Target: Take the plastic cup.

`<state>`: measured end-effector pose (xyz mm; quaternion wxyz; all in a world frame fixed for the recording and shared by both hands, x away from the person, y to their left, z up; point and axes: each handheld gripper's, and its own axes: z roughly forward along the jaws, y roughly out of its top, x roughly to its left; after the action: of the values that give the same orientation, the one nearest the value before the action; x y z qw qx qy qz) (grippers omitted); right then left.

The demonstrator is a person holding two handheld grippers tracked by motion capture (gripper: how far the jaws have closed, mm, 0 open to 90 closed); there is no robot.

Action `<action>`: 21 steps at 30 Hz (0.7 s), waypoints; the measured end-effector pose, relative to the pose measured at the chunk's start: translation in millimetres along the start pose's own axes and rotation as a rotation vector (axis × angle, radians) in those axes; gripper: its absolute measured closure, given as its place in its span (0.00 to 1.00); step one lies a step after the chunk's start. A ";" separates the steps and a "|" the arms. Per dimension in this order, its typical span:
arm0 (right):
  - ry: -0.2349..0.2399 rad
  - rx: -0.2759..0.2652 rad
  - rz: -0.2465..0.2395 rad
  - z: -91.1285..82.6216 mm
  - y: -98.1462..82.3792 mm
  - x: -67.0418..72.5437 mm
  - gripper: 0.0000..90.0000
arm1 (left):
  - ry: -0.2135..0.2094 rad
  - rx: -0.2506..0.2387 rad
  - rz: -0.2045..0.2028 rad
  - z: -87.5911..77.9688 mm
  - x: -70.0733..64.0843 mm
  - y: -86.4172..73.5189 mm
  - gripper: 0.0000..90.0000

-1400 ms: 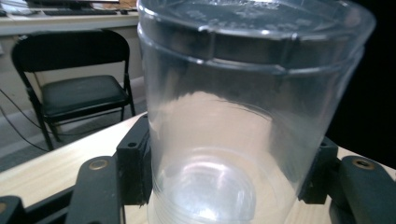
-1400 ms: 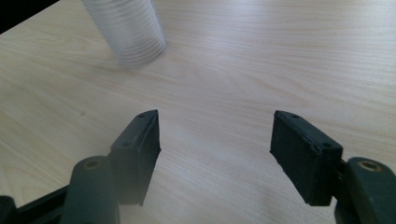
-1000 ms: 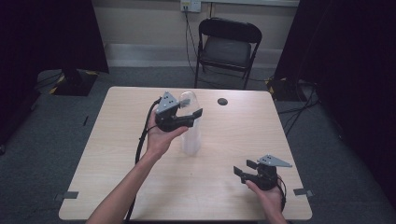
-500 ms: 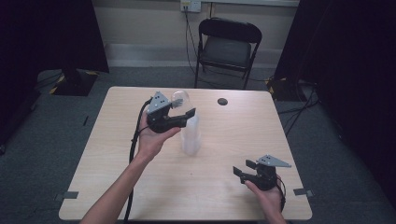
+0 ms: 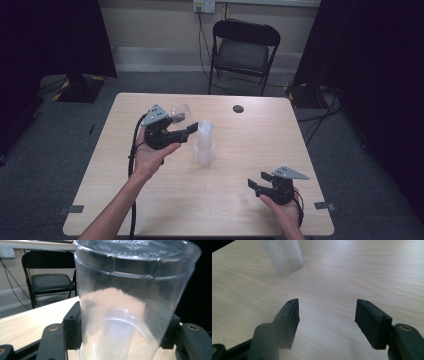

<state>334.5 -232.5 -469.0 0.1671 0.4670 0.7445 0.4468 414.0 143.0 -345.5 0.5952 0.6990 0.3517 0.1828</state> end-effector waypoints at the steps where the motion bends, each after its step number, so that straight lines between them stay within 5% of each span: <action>1: 0.000 -0.001 -0.004 0.3 0.0 0.7 0.40 | 0.000 0.000 -0.017 -2.1 1.7 -1.5 0.41; 8: -0.001 0.001 -0.039 0.9 1.9 9.6 0.42 | 0.005 0.078 -0.028 -9.9 4.5 -11.4 0.40; 15: 0.029 0.000 -0.041 -0.5 4.3 19.4 0.45 | -0.018 0.121 -0.095 -20.9 2.7 -28.3 0.40; 21: 0.053 0.017 -0.072 2.8 6.0 27.6 0.42 | -0.030 0.160 -0.058 -27.2 -12.6 -36.4 0.39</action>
<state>325.6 -206.8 -461.0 0.1593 0.4296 0.7687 0.4463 377.0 154.8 -372.4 0.5479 0.7363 0.3764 0.1264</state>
